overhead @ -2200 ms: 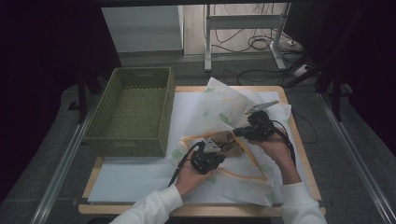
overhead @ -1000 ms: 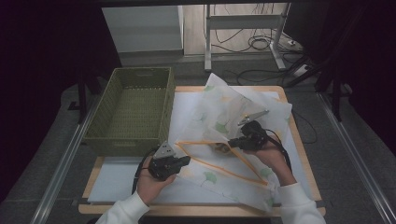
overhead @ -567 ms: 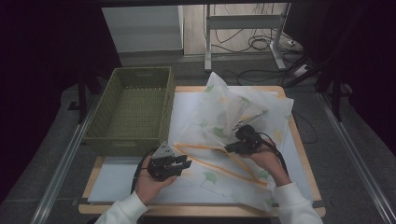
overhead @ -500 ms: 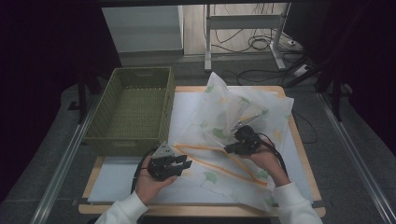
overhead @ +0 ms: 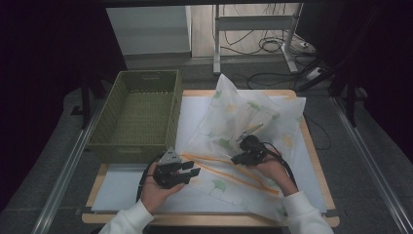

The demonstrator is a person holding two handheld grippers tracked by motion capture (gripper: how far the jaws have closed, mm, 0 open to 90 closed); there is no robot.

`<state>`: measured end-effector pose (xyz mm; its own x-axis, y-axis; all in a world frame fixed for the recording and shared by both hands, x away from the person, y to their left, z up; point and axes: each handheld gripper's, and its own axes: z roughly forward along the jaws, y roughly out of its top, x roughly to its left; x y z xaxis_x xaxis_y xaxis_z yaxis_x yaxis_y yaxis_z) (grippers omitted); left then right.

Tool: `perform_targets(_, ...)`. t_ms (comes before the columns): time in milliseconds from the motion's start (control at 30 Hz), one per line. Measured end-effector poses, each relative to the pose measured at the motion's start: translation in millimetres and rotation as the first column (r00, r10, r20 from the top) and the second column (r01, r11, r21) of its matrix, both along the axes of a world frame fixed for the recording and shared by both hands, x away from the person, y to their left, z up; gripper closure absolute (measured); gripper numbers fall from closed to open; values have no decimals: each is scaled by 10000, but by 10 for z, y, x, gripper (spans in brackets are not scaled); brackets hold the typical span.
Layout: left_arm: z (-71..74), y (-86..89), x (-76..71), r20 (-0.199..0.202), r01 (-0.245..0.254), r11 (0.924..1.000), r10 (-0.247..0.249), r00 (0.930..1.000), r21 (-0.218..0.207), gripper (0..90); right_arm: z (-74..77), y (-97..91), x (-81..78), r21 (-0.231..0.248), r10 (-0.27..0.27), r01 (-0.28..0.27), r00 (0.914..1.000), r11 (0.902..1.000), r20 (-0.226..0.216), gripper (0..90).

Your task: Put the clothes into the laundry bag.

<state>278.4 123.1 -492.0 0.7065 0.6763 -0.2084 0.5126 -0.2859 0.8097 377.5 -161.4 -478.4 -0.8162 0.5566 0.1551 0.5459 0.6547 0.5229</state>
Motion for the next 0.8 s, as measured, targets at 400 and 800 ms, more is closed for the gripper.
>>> perform_targets(400,-8,-1,5,-41,11,10000,-11,10000,32,600,-190,85,6,-440,72,-77,9999,9990,-93,877)
perform_targets(800,12,20,8,12,-114,9999,114,9999,-76,592,-63,43,-27,-45,172,-171,9993,9998,329,543)
